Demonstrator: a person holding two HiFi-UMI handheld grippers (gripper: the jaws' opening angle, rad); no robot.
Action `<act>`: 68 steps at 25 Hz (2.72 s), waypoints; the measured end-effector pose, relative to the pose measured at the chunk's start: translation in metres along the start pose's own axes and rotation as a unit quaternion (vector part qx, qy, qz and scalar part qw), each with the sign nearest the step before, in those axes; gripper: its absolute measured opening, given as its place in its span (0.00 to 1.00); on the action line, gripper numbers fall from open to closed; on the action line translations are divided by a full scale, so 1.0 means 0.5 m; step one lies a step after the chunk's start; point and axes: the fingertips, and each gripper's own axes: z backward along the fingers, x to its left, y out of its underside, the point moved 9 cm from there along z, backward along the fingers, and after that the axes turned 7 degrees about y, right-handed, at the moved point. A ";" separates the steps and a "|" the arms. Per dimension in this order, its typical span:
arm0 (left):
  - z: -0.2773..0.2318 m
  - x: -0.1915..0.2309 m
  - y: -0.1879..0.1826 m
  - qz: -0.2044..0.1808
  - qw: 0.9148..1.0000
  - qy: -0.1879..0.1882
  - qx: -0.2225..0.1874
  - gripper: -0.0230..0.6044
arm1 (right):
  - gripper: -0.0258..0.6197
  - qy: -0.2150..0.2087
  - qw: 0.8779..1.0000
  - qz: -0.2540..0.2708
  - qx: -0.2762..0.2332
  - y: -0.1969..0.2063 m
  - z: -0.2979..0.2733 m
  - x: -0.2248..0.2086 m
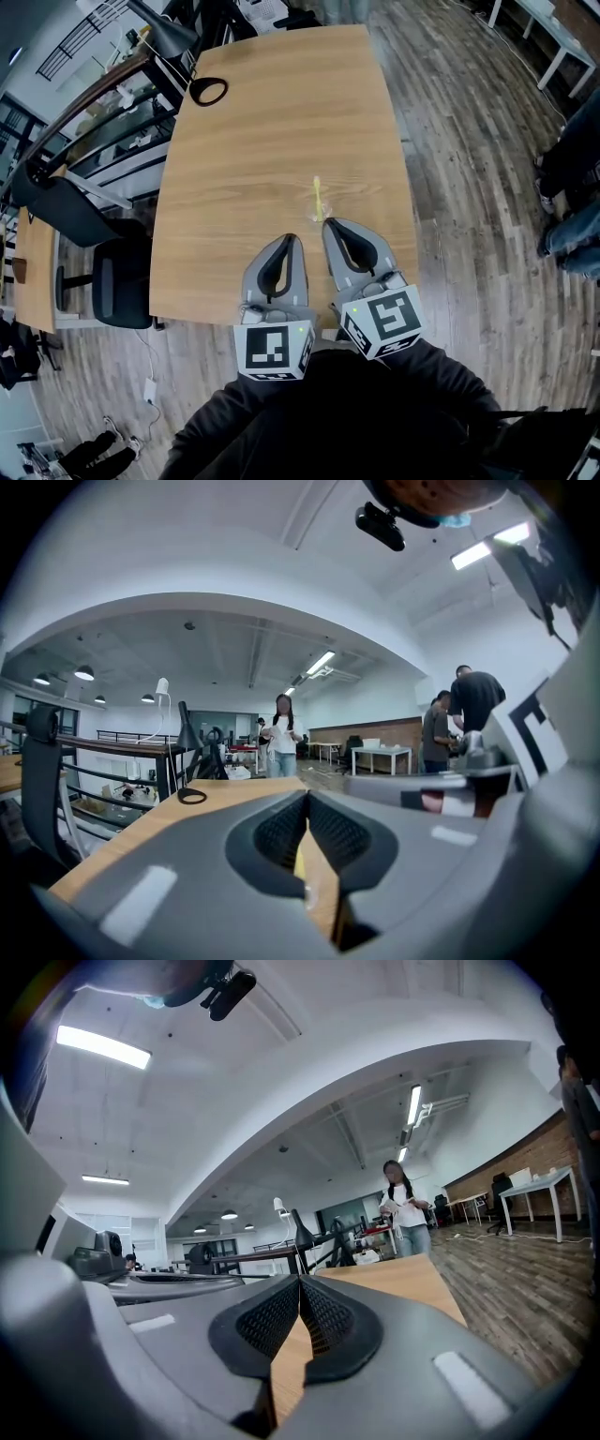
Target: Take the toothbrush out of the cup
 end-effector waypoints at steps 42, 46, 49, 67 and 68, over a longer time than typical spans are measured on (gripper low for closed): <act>-0.264 0.199 0.119 0.088 0.989 0.087 0.080 0.05 | 0.20 0.091 0.987 0.000 0.135 0.120 -0.257 -0.058; -0.274 0.202 0.128 0.093 0.988 0.092 0.085 0.05 | 0.24 0.098 0.985 0.002 0.144 0.127 -0.264 -0.063; -0.278 0.208 0.136 0.098 0.987 0.091 0.089 0.05 | 0.24 0.100 0.984 0.003 0.150 0.134 -0.270 -0.064; -0.302 0.226 0.149 0.113 0.984 0.093 0.097 0.05 | 0.21 0.104 0.980 0.010 0.168 0.149 -0.300 -0.072; -0.303 0.227 0.149 0.114 0.984 0.094 0.098 0.05 | 0.19 0.105 0.980 0.010 0.168 0.149 -0.300 -0.072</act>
